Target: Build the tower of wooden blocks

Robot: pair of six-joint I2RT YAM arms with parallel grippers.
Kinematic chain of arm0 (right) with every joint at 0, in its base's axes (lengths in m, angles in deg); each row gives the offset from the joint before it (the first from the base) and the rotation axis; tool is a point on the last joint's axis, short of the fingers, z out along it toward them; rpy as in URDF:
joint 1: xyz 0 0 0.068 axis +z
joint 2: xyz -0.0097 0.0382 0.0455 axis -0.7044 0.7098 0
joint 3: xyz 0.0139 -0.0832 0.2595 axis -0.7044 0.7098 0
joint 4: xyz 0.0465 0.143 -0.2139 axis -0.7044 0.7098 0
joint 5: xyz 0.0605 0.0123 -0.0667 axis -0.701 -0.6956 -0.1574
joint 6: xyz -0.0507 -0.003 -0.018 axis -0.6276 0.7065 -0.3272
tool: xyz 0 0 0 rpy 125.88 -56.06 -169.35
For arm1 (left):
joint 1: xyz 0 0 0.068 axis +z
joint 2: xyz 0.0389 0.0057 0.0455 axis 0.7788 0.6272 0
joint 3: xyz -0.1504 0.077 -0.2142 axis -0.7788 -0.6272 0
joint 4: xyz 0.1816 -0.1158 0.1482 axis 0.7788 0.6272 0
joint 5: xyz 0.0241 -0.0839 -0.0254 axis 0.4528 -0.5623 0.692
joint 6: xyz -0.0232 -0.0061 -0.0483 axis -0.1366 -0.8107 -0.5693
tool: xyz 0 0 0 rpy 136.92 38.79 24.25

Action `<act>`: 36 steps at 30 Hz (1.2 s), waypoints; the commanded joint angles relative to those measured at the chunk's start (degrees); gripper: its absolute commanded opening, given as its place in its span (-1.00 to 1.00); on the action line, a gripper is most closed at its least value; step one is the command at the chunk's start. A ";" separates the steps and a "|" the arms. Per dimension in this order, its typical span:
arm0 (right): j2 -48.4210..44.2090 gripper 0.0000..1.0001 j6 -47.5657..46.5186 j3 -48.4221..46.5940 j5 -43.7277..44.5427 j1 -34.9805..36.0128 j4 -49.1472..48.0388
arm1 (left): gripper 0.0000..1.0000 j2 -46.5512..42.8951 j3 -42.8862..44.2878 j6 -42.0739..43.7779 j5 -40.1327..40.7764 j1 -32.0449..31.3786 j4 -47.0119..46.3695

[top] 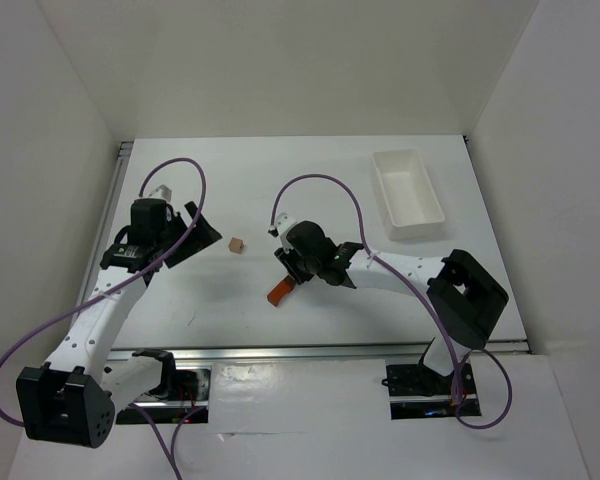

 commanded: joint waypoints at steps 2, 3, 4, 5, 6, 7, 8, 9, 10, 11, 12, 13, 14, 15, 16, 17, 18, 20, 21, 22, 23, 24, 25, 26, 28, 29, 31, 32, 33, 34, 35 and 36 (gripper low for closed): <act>0.11 -0.87 -0.60 0.63 1.19 0.37 -1.77 | 0.98 -0.44 0.36 1.05 0.11 -0.21 -1.23; 0.11 -0.87 -0.60 0.63 1.19 0.37 -1.25 | 0.98 -0.44 0.36 1.05 0.11 -0.21 -1.23; 0.11 -0.87 -0.60 0.63 1.19 0.37 -1.24 | 0.98 -0.44 0.36 1.05 0.11 -0.21 -1.23; 0.11 -0.87 -0.60 0.63 1.19 0.37 -1.24 | 0.98 -0.44 0.36 1.05 0.11 -0.21 -1.23; 0.11 -0.87 -0.60 0.63 1.19 0.37 -1.24 | 0.98 -0.44 0.36 1.05 0.11 -0.21 -1.23; 0.11 -0.87 -0.60 0.63 1.19 0.37 -1.24 | 0.98 -0.44 0.36 1.05 0.11 -0.21 -1.23; -0.41 -0.87 -0.60 0.63 1.19 0.37 -1.24 | 0.98 0.08 0.36 1.05 0.11 -0.21 -1.23; -0.42 -0.87 -0.60 0.63 1.19 0.37 -1.24 | 0.98 0.08 0.36 1.05 0.11 -0.21 -1.23; -0.42 -0.87 -0.60 0.63 1.19 0.37 -1.24 | 0.98 0.08 0.36 1.05 0.11 -0.21 -1.23; -0.42 -0.87 -0.60 0.63 1.19 0.37 -1.24 | 0.98 0.08 0.36 1.05 0.11 -0.21 -1.23; -0.94 -0.87 -0.60 0.63 0.49 0.37 -1.24 | 0.98 0.08 0.36 1.05 0.11 -0.21 -1.23; -0.94 -0.87 -0.60 0.63 0.48 0.37 -1.24 | 0.98 0.08 0.36 1.05 0.11 -0.21 -1.23; -0.94 -0.87 -0.60 0.63 0.48 0.37 -1.24 | 0.98 0.08 0.36 1.05 -0.41 -0.21 -1.23; -0.94 -0.87 -0.60 0.63 0.48 0.37 -1.24 | 0.98 0.08 0.36 1.05 -0.42 -0.21 -1.23; -0.94 -0.87 -0.60 0.63 0.48 0.37 -1.24 | 0.98 0.08 0.88 1.05 -0.42 -0.21 -1.23; -1.47 -0.87 -0.60 0.63 0.48 0.37 -1.24 | 0.98 0.08 0.88 1.05 -0.42 -0.21 -1.23; -1.47 -0.84 -0.60 0.63 0.48 0.37 -1.24 | 0.98 0.08 0.88 1.05 -0.42 -0.21 -1.23; -2.08 -0.84 -0.60 1.16 0.48 0.37 -1.24 | 0.98 0.61 0.88 1.05 -0.42 -0.21 -1.23; -2.09 -0.84 -0.60 1.16 0.48 0.37 -1.24 | 0.98 0.61 0.88 1.05 -0.42 -0.21 -1.23; -2.09 -0.84 -0.60 1.16 0.48 0.37 -1.24 | 0.98 0.61 0.88 1.05 -0.42 -0.21 -1.23; -2.70 -0.84 -0.60 1.16 0.48 0.37 -1.24 | 0.98 1.13 0.88 1.05 -0.42 -0.21 -1.23; -2.70 -0.84 -0.60 1.16 0.48 0.37 -1.24 | 0.98 1.14 0.88 1.05 -0.42 -0.21 -1.23; -2.70 -0.84 -1.39 1.16 -0.04 0.37 -1.24 | 0.98 1.14 0.88 1.57 -0.42 -0.21 -1.23; -3.40 -0.84 -1.40 1.68 -0.04 0.37 -1.24 | 0.98 1.14 0.88 1.58 -0.42 -0.21 -1.23; -3.40 -0.84 -1.40 2.22 -0.65 0.37 -1.77 | 0.98 1.14 0.88 1.58 -0.42 -0.21 -1.23; -3.93 -0.84 -2.00 2.22 -0.66 0.89 -1.77 | 0.98 1.14 0.88 1.58 -0.94 -0.21 -1.75; -3.93 -0.84 -2.01 2.74 -0.66 0.90 -2.30 | 0.98 1.14 0.88 1.58 -0.95 -0.21 -1.76; -3.93 -0.84 -2.53 2.74 0.12 0.90 -2.30 | 0.98 1.14 0.88 1.58 -0.95 -0.21 -1.76; -3.93 -0.84 -2.54 2.74 0.91 0.90 -2.30 | 0.98 1.14 0.88 1.58 -0.95 -0.21 -1.76; -3.93 -0.84 -2.54 2.74 0.92 0.90 -2.30 | 0.98 1.14 0.88 1.58 -0.95 -0.21 -1.76; -3.93 -0.84 -2.54 2.74 0.92 0.90 -2.30 | 0.98 1.14 0.88 1.58 -0.95 -0.21 -1.76; -3.93 -0.84 -2.54 2.74 0.92 0.90 -2.30 | 0.98 1.14 0.88 1.58 -0.95 -0.21 -1.76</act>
